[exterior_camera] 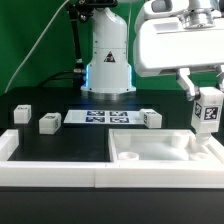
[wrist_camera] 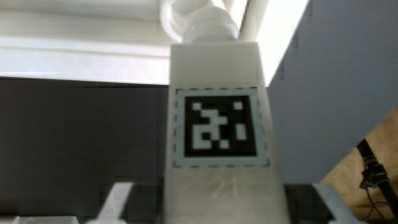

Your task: Assemble one leg

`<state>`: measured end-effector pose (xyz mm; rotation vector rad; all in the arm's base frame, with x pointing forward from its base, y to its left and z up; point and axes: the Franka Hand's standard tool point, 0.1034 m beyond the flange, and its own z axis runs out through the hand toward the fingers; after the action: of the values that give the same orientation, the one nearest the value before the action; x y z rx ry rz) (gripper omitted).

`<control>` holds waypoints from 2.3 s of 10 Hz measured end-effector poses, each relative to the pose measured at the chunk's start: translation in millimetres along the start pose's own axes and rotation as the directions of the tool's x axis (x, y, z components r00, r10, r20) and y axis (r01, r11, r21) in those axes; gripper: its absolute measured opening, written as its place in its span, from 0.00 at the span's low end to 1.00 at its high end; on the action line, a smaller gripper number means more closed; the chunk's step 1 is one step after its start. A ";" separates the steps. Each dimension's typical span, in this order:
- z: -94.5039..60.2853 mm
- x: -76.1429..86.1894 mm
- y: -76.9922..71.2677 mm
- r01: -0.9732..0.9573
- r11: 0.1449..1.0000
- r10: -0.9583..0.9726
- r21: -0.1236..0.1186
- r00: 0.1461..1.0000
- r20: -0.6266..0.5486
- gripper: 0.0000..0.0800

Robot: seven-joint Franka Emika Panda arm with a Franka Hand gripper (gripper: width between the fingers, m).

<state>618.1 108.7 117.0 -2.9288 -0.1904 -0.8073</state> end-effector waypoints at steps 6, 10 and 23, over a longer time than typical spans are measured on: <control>20.7 -13.1 5.8 -0.008 1.000 0.008 -0.016 1.000 -0.025 0.36; 23.9 -16.6 6.3 -0.008 0.999 0.005 -0.035 0.996 -0.090 0.36; 14.7 -12.1 -0.2 -0.004 1.000 0.004 -0.001 1.000 0.014 0.81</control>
Offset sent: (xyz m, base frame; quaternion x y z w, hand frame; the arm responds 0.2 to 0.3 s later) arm 0.0063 0.0004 -0.0119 -0.0103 0.0226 0.0045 0.9997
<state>615.2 109.6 98.2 -2.9354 -0.1850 -0.7867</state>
